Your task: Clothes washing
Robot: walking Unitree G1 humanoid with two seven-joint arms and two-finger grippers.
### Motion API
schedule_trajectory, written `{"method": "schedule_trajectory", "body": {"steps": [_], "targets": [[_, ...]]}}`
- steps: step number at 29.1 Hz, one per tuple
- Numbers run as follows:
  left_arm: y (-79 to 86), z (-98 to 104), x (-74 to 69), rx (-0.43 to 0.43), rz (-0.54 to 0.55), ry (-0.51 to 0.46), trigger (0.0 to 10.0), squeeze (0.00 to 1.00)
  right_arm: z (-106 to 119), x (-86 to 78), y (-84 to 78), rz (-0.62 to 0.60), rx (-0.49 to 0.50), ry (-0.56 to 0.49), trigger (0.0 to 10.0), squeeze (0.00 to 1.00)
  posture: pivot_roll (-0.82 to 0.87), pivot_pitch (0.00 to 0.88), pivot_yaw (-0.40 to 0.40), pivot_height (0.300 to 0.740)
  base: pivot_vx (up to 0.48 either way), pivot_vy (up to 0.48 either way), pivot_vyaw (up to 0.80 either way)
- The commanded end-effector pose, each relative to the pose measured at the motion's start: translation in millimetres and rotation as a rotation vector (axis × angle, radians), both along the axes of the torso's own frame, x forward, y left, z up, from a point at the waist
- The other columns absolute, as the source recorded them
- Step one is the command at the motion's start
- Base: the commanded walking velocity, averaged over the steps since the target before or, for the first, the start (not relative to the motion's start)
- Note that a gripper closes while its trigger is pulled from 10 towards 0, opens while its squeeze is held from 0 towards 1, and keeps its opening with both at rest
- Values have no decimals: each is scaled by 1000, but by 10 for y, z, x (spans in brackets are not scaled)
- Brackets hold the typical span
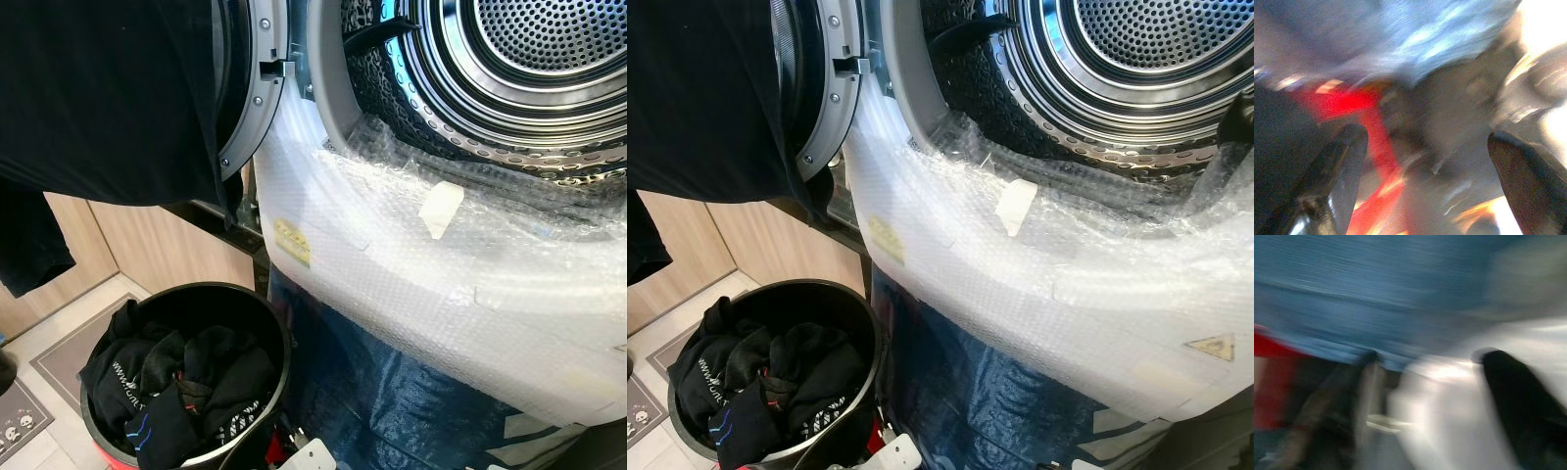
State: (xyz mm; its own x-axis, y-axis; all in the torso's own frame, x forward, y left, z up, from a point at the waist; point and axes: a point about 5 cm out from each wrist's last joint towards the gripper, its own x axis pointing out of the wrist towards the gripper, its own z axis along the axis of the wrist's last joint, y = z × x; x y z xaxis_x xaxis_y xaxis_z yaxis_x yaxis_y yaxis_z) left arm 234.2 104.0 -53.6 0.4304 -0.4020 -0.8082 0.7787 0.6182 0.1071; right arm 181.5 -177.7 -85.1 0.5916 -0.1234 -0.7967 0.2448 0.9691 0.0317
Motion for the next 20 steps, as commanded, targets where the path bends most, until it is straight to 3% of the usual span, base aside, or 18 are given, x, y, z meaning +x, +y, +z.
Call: {"method": "schedule_trajectory", "body": {"steps": [1, 20], "targets": [[70, 21, 42, 20, 1, -19, 10000, 0, -12, -12, 92, 41, 20, -3, 10000, 0, 84, 0, 115, 740, 0, 0, 0], [37, 42, 51, 9, -60, -26, 10000, 0, -40, -76, 85, 40, 6, 9, 10000, 0, 76, 0, 125, 740, 0, 0, 0]]}}
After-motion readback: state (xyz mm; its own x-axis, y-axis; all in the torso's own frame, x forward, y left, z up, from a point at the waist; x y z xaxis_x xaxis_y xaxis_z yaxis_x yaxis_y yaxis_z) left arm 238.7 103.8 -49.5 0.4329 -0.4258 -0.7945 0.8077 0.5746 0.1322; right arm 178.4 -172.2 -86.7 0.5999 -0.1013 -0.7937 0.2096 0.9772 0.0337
